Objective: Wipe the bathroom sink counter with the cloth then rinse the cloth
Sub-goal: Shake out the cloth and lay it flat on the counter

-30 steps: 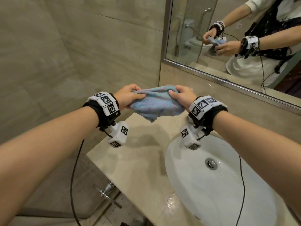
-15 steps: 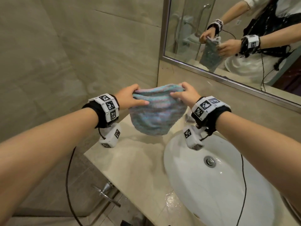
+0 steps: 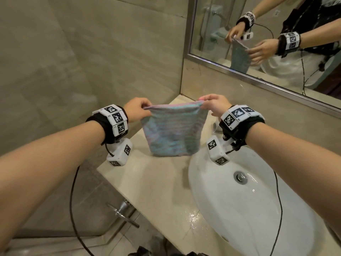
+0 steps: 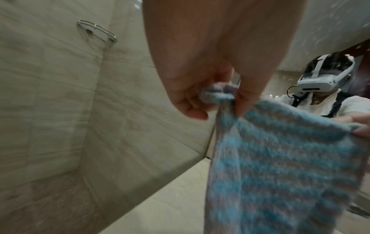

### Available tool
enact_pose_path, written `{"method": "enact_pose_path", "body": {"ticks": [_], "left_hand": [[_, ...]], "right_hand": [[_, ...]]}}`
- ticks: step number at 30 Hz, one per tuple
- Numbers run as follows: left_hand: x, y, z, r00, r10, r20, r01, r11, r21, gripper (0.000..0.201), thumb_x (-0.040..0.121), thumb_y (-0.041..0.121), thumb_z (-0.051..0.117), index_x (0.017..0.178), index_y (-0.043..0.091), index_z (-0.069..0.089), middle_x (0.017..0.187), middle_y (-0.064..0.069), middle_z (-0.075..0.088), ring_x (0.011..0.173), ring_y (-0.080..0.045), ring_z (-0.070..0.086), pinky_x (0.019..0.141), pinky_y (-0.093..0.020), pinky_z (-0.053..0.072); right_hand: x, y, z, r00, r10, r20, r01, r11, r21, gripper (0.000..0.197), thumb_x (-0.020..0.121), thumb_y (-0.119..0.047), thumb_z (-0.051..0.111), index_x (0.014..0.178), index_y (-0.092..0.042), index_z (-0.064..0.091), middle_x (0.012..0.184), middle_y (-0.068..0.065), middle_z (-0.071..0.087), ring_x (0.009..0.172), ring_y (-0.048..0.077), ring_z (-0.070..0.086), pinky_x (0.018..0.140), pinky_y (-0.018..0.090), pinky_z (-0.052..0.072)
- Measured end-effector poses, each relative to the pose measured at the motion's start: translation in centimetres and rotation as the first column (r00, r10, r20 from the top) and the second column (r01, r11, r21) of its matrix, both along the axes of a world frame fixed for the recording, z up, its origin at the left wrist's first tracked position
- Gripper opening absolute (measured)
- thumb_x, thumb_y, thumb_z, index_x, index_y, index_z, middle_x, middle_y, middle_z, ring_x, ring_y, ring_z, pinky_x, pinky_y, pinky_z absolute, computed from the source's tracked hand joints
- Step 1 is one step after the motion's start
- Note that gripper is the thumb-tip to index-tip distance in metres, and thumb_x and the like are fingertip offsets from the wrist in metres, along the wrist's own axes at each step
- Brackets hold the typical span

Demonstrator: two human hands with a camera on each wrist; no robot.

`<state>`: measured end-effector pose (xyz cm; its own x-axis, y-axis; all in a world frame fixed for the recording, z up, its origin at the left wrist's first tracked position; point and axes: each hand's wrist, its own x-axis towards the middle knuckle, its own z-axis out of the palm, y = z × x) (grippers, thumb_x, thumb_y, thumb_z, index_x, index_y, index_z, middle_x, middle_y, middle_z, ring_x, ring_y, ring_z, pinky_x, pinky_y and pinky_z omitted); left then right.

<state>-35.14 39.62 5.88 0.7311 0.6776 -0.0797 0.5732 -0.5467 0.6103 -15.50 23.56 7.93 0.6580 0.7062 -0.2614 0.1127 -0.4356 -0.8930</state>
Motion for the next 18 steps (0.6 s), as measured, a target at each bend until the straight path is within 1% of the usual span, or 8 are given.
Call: {"method": "enact_pose_path", "body": {"ticks": [2, 5, 8, 10, 13, 15, 16, 18], "left_hand": [[0.0, 0.5, 0.6, 0.987, 0.117, 0.113, -0.129, 0.986, 0.106, 0.017, 0.081, 0.003, 0.063, 0.098, 0.001, 0.066, 0.084, -0.006, 0.058, 0.079, -0.017, 0.051, 0.056, -0.018, 0.037], [-0.1, 1.4, 2.1, 0.933, 0.172, 0.316, -0.232, 0.959, 0.165, 0.015, 0.080, -0.002, 0.061, 0.094, -0.002, 0.066, 0.071, -0.001, 0.055, 0.060, -0.007, 0.046, 0.052, -0.004, 0.036], [-0.4, 2.2, 3.0, 0.909, 0.168, 0.383, -0.247, 0.954, 0.169, 0.013, 0.077, 0.001, 0.064, 0.089, 0.001, 0.068, 0.062, 0.014, 0.050, 0.050, 0.009, 0.047, 0.053, -0.002, 0.034], [-1.0, 2.3, 2.7, 0.918, 0.160, 0.362, -0.225, 0.963, 0.147, 0.011, 0.075, 0.002, 0.067, 0.086, 0.004, 0.069, 0.060, 0.016, 0.052, 0.047, 0.016, 0.048, 0.055, -0.003, 0.035], [-2.5, 1.7, 1.1, 0.954, 0.110, 0.279, -0.135, 0.988, 0.073, 0.012, 0.074, 0.006, 0.073, 0.075, 0.016, 0.067, 0.049, 0.020, 0.059, 0.048, 0.017, 0.050, 0.062, -0.015, 0.042], [-3.8, 0.8, -0.4, 0.977, 0.068, 0.201, -0.068, 0.998, -0.009, 0.018, 0.075, 0.005, 0.074, 0.074, 0.021, 0.065, 0.048, 0.031, 0.059, 0.048, 0.017, 0.051, 0.061, -0.008, 0.042], [-4.5, 0.2, -1.3, 0.988, 0.046, 0.146, -0.040, 0.998, -0.043, 0.020, 0.075, 0.006, 0.074, 0.072, 0.023, 0.065, 0.048, 0.030, 0.060, 0.048, 0.017, 0.051, 0.061, -0.006, 0.041], [-5.8, -1.0, -3.3, 1.000, 0.001, 0.016, 0.001, 0.996, -0.095, 0.016, 0.075, 0.010, 0.076, 0.070, 0.023, 0.066, 0.052, 0.018, 0.063, 0.048, 0.014, 0.050, 0.063, -0.014, 0.041]], "right_hand": [[-0.1, 0.4, 0.2, 0.999, -0.011, 0.034, 0.008, 0.998, 0.070, 0.025, 0.082, 0.010, 0.052, 0.074, -0.011, 0.063, 0.068, -0.004, 0.055, 0.062, 0.005, 0.046, 0.049, 0.010, 0.041], [0.2, 1.2, 0.7, 0.998, -0.064, 0.014, 0.060, 0.977, 0.206, 0.032, 0.081, 0.011, 0.052, 0.066, -0.017, 0.053, 0.071, -0.002, 0.055, 0.069, 0.010, 0.052, 0.061, 0.016, 0.046], [0.3, 1.7, 1.2, 0.992, -0.113, -0.055, 0.124, 0.949, 0.291, 0.032, 0.079, 0.012, 0.050, 0.064, -0.016, 0.050, 0.069, 0.000, 0.052, 0.068, 0.014, 0.050, 0.067, 0.025, 0.045], [0.2, 1.5, 1.0, 0.985, -0.110, -0.130, 0.144, 0.943, 0.301, 0.031, 0.080, 0.012, 0.047, 0.064, -0.015, 0.049, 0.068, 0.003, 0.050, 0.066, 0.015, 0.049, 0.064, 0.027, 0.044], [-0.5, 0.5, -0.4, 0.974, -0.075, -0.215, 0.127, 0.962, 0.243, 0.031, 0.082, 0.012, 0.044, 0.064, -0.014, 0.048, 0.069, 0.005, 0.050, 0.065, 0.017, 0.050, 0.057, 0.025, 0.044], [-0.8, -0.4, -1.9, 0.965, -0.027, -0.261, 0.074, 0.982, 0.173, 0.031, 0.083, 0.010, 0.045, 0.063, -0.014, 0.048, 0.070, 0.005, 0.050, 0.065, 0.017, 0.050, 0.053, 0.023, 0.045], [-1.1, -0.8, -2.7, 0.956, 0.003, -0.292, 0.039, 0.990, 0.138, 0.030, 0.084, 0.008, 0.045, 0.063, -0.014, 0.048, 0.071, 0.005, 0.049, 0.066, 0.017, 0.051, 0.053, 0.022, 0.046], [-1.6, -1.9, -4.5, 0.939, 0.059, -0.339, -0.035, 0.996, 0.077, 0.028, 0.085, 0.005, 0.046, 0.064, -0.014, 0.048, 0.073, 0.004, 0.050, 0.069, 0.018, 0.053, 0.059, 0.024, 0.047]]}}
